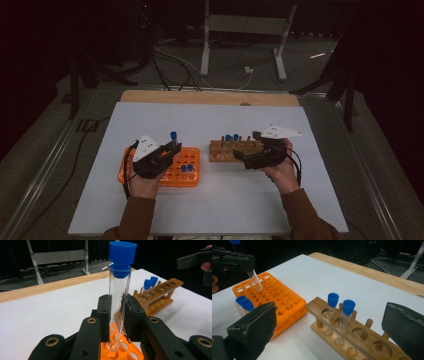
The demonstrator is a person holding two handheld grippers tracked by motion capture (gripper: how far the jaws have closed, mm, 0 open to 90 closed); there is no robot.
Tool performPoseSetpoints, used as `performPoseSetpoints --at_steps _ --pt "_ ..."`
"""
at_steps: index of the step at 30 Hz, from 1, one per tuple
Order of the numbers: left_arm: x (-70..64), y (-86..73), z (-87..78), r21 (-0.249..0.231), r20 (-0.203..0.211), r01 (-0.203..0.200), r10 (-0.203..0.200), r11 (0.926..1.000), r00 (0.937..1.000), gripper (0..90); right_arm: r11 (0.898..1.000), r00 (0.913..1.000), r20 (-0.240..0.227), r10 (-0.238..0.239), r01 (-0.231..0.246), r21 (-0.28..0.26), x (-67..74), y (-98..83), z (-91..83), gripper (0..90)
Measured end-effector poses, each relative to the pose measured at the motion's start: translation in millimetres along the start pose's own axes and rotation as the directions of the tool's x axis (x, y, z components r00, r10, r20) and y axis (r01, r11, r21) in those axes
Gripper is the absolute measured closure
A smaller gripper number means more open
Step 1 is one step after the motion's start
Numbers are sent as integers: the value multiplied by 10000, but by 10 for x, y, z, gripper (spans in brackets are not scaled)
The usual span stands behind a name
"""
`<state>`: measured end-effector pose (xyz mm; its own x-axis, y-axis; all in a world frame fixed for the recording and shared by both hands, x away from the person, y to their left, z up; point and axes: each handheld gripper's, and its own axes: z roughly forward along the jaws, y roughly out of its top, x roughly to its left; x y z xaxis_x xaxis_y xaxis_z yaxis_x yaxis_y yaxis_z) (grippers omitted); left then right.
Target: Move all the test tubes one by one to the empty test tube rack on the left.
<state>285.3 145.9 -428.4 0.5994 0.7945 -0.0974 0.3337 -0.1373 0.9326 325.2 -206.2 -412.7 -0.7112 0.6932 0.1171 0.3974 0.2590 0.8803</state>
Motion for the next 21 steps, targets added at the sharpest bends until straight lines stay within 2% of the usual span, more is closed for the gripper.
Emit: performPoseSetpoints --at_steps 21 --pt "-36 -246 -52 531 237 -35 22 9986 9997 778 9996 9996 90 283 -283 -36 -57 -121 -53 0"
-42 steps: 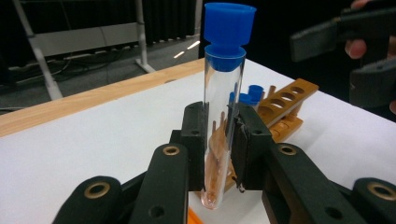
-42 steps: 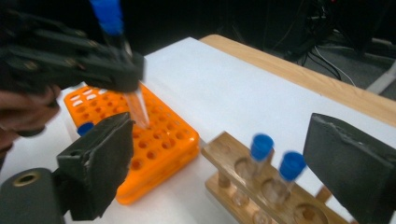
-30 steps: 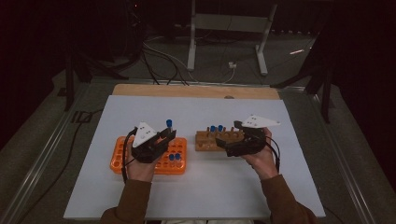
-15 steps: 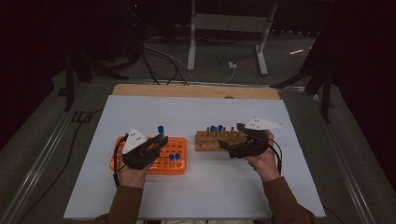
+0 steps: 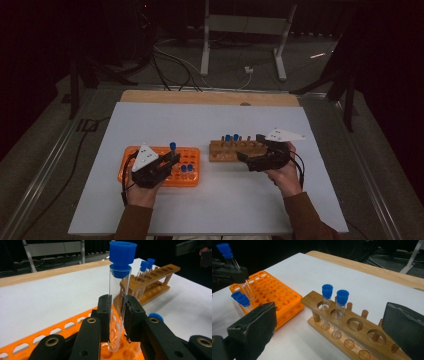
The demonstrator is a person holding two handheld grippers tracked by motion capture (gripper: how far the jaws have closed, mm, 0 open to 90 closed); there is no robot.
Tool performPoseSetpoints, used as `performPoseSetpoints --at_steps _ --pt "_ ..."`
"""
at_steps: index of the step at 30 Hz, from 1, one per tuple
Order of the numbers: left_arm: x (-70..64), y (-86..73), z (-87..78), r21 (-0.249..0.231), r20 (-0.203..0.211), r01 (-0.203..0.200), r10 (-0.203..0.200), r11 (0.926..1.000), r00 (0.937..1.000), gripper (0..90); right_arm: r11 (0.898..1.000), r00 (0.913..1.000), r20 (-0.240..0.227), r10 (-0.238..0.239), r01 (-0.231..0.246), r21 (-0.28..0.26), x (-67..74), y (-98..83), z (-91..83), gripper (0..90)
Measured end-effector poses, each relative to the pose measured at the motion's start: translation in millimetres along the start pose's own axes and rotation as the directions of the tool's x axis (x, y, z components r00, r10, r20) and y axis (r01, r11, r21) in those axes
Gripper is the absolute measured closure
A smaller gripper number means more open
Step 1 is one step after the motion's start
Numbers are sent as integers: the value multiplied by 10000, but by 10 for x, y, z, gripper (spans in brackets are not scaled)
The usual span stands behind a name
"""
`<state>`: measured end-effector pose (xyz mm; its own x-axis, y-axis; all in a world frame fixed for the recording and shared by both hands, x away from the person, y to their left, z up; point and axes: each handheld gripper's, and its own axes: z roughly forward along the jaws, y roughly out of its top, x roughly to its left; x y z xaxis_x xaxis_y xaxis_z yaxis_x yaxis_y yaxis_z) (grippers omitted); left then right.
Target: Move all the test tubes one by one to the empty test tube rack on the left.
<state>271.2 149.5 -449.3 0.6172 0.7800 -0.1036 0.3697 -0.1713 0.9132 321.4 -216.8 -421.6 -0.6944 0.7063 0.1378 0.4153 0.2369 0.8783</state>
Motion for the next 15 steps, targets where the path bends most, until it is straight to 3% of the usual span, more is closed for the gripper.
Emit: performPoseSetpoints --at_steps 7,15 --pt "12 -91 19 199 84 248 -249 9995 9997 778 10000 10000 37 -10 10 -42 -6 -3 -19 1" --pt "-22 -198 32 607 224 183 -197 9980 9996 777 10000 10000 6 5 -5 -48 -10 -22 -25 1"
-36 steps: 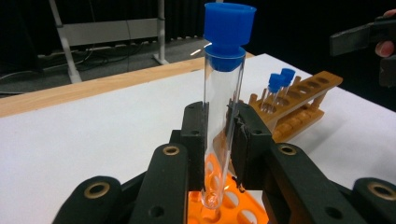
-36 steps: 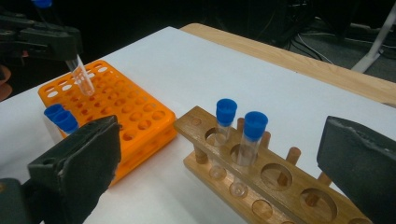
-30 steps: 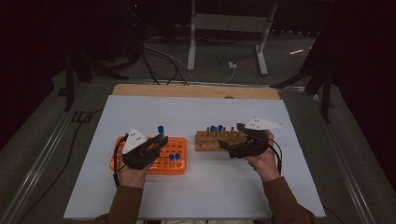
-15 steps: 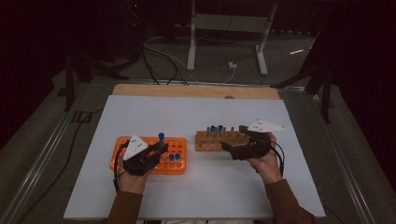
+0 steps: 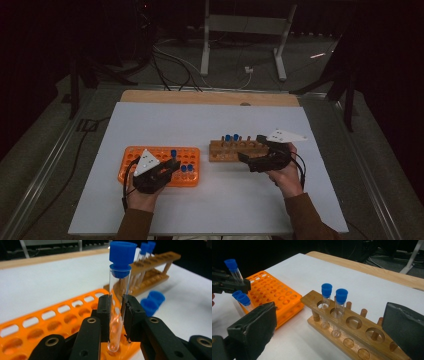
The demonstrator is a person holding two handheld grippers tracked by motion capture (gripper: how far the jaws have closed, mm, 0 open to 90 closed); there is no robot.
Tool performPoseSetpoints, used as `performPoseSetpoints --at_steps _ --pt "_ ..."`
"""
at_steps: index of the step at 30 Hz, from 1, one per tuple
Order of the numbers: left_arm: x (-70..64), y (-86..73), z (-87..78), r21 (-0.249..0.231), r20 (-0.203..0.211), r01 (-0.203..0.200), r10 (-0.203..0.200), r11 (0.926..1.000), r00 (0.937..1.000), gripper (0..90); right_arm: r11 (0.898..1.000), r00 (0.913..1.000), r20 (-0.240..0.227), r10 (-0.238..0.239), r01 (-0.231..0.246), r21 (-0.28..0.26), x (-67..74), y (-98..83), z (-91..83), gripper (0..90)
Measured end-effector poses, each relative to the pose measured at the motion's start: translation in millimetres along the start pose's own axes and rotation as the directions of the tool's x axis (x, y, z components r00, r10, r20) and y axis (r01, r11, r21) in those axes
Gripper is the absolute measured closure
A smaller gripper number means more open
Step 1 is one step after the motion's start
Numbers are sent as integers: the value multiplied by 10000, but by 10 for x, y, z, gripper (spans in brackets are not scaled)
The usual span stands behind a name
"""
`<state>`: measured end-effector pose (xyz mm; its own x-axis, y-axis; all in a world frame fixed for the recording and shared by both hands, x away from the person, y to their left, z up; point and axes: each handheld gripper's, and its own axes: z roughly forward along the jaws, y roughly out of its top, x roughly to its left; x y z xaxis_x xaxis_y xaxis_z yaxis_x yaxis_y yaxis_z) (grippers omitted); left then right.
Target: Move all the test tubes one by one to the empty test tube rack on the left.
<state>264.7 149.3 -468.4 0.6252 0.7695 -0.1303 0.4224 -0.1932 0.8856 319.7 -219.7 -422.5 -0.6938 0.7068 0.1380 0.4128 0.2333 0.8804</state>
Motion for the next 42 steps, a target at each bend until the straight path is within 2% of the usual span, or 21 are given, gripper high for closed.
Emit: performPoseSetpoints --at_steps 5,10,14,19,24,28,30,34,36,39,42 --pt "-33 -62 27 599 -104 -342 349 9976 9993 777 10000 10000 -20 21 -21 -32 -7 -12 -8 1" --pt "-50 -103 67 1314 -193 -741 773 9886 9968 778 10000 10000 -47 37 -37 -21 -17 -17 -8 1" --pt "-50 -105 82 1494 -166 -837 871 9852 9961 780 10000 10000 -75 31 -31 -5 -10 -18 4 1" --pt "-51 -150 99 1878 -152 -1122 1171 9758 9930 781 10000 9999 -127 28 -27 14 3 -19 22 1" --pt "-58 -155 104 1947 -114 -1290 1338 9723 9909 780 10000 9998 -177 8 -7 20 19 -20 41 1" --pt "-61 -157 97 1901 -144 -1193 1242 9745 9921 772 10000 9998 -222 -13 13 13 30 -23 50 1" --pt "-63 -161 80 1905 -174 -1218 1274 9741 9917 735 10000 9997 -233 -27 27 5 29 -22 47 1" --pt "-58 -137 -3 1502 -126 -1292 1326 9802 9911 727 10000 9997 -263 2 -2 -29 23 -21 39 1" --pt "-63 -114 -46 1267 -116 -1396 1422 9821 9898 754 10000 9997 -262 -1 0 -19 20 -23 41 1" --pt "-80 -112 -48 1364 -72 -1563 1587 9782 9873 779 10000 9997 -245 -7 6 -43 21 -19 49 1" --pt "-96 -111 -21 1639 -77 -1735 1772 9711 9842 782 10000 9998 -205 -50 48 -75 21 -8 60 1"
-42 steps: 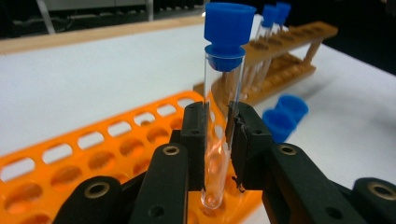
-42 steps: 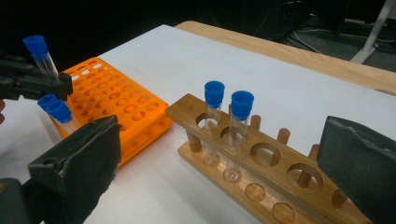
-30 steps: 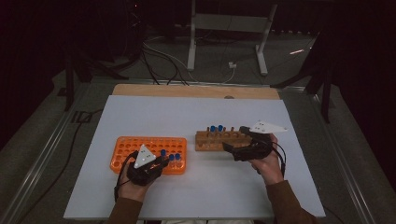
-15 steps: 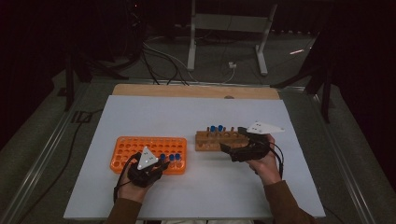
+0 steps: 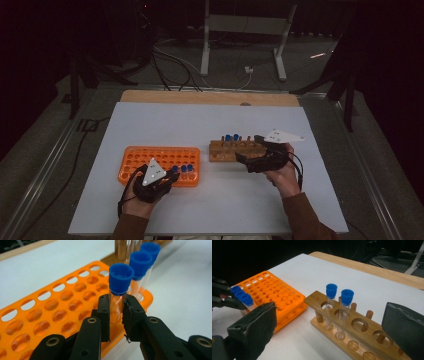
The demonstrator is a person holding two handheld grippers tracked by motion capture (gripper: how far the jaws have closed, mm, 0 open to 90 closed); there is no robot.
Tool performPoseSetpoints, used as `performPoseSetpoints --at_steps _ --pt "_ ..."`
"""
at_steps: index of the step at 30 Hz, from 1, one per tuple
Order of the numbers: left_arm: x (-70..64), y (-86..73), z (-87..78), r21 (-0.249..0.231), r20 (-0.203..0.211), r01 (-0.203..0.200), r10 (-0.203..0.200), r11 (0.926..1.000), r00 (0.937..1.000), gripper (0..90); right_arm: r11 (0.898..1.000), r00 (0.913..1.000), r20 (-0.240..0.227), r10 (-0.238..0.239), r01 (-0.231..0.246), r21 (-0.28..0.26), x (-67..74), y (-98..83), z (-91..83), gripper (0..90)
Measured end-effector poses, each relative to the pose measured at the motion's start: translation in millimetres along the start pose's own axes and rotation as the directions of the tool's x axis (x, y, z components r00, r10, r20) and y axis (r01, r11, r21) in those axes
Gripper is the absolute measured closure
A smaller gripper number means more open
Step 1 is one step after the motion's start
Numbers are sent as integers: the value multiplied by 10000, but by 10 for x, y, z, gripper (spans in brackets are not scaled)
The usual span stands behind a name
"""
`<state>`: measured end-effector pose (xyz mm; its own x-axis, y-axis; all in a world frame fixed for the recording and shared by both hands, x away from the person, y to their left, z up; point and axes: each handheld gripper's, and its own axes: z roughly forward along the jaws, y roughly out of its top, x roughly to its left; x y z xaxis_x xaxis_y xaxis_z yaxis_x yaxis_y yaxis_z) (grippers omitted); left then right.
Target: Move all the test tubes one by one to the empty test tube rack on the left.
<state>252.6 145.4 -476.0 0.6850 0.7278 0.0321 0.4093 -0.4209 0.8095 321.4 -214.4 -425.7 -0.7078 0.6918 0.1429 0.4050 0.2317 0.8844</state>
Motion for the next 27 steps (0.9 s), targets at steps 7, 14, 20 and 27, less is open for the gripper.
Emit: performPoseSetpoints --at_steps 7,14,20,27 --pt "31 -26 -23 -221 120 219 -217 9995 9997 723 10000 9995 304 -61 59 63 -15 37 58 8" --pt "114 6 -183 -1429 114 573 -562 9881 9984 542 9998 9982 574 -169 163 108 -38 73 138 47" --pt "204 29 -255 -2020 -33 1091 -1121 9733 9937 394 9995 9964 830 -184 164 252 -92 69 208 65" --pt "284 23 -248 -2373 -897 1603 -1859 9581 9785 166 9979 9952 938 -286 229 607 -143 43 313 129"
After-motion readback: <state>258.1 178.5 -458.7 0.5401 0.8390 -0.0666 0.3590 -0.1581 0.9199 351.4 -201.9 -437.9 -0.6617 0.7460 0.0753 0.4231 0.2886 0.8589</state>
